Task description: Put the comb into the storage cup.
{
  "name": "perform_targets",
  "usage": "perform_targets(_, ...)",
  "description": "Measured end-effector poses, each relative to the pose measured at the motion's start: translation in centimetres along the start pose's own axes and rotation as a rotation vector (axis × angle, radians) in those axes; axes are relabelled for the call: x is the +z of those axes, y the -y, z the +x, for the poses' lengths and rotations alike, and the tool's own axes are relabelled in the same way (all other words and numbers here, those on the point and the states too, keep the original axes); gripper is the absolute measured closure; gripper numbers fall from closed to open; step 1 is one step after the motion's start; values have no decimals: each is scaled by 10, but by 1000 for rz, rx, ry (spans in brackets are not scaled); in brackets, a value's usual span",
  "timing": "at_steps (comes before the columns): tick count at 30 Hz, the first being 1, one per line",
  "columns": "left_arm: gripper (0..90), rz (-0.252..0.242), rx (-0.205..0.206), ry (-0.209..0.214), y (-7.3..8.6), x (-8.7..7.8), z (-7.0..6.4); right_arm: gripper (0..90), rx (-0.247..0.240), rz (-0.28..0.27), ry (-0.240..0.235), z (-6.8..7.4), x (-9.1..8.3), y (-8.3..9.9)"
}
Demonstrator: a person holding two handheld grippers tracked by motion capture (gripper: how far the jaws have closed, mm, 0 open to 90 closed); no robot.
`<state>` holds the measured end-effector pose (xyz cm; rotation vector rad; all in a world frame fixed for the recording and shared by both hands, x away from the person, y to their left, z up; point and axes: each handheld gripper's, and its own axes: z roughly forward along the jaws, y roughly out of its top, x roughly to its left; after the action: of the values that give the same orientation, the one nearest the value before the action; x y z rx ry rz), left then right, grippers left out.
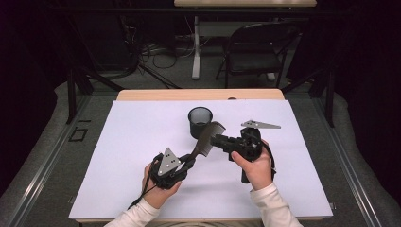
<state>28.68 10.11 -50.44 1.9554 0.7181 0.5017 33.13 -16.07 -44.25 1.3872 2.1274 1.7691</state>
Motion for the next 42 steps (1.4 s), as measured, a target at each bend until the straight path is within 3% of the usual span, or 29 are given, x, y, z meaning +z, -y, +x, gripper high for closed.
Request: perform_targets(42,725,13,29,38,4,6,-14,796,111,4,-24,-16,-6,-1)
